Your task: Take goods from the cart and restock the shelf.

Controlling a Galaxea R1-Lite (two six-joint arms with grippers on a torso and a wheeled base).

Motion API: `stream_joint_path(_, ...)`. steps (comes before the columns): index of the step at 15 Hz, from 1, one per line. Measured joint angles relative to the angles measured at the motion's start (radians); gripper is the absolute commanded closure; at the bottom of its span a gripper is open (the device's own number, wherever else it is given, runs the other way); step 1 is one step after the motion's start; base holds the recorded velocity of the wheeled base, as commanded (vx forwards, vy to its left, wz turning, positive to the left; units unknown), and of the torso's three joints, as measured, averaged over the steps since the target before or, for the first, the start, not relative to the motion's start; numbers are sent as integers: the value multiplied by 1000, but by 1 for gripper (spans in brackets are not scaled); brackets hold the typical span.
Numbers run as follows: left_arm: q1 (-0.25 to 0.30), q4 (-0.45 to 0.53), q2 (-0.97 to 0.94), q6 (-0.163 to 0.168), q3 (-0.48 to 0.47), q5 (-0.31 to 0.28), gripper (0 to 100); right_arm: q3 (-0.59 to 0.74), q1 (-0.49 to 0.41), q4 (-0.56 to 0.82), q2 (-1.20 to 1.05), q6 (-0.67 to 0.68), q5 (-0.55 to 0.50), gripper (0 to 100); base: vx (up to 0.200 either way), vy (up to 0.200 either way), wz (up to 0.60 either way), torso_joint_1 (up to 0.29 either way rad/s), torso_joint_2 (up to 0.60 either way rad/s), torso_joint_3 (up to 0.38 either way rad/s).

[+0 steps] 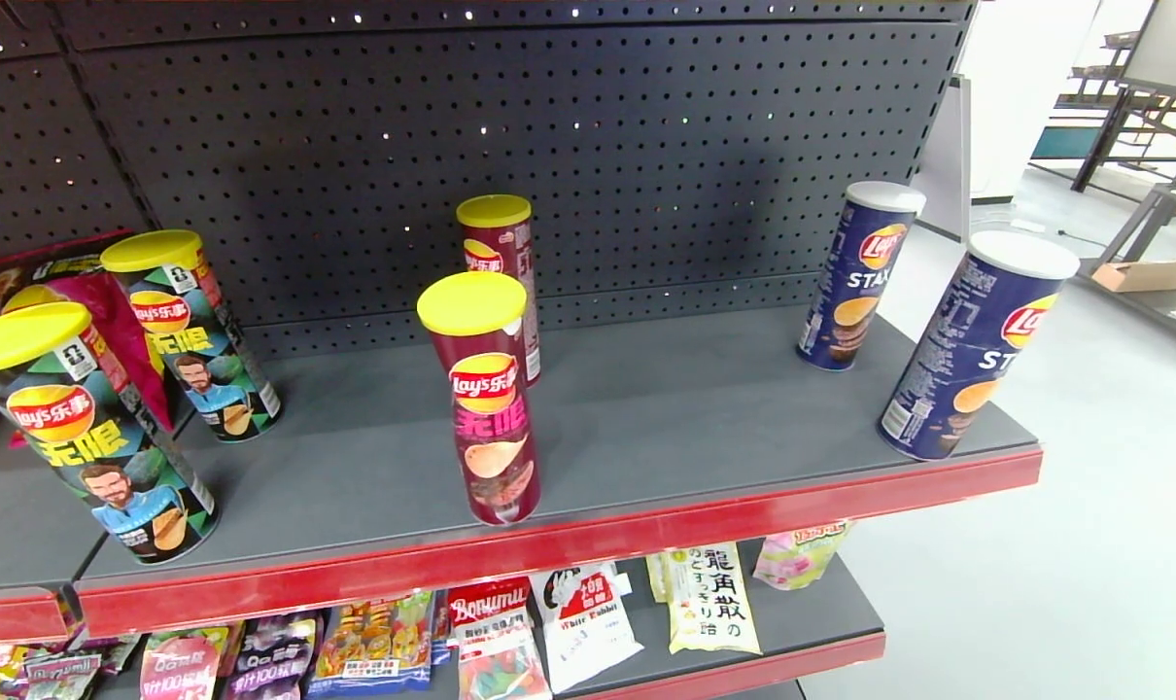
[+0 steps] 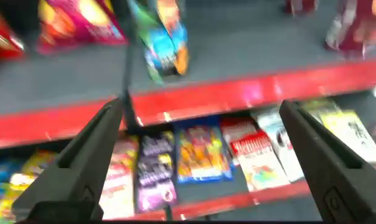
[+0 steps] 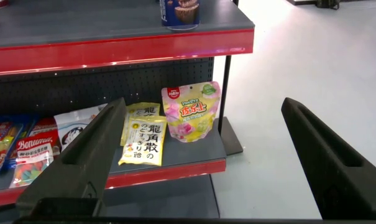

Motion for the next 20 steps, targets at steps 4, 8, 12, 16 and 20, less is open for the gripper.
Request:
stream_joint_path(4, 17, -53, -31, 0, 63, -97, 0, 0, 0, 1, 0, 1, 0, 0, 0, 0, 0, 0, 0, 0)
stream_joint_path(8, 44, -53, -80, -15, 73, -97, 0, 0, 0, 0, 0, 1, 0, 0, 0, 0, 0, 0, 0, 0)
stream_joint_path(12, 46, -51, -90, -35, 74, -83, 0, 0, 0, 0, 0, 2, 0, 0, 0, 0, 300, 0, 2, 1)
stream_joint_path(16, 46, -51, -91, -36, 74, -82, 0, 0, -1, 0, 0, 1, 0, 0, 0, 0, 600, 6, 0, 5)
stream_joint_path(20, 45, -51, -91, -36, 74, -82, 0, 0, -1, 0, 0, 2, 0, 0, 0, 0, 0, 0, 0, 0)
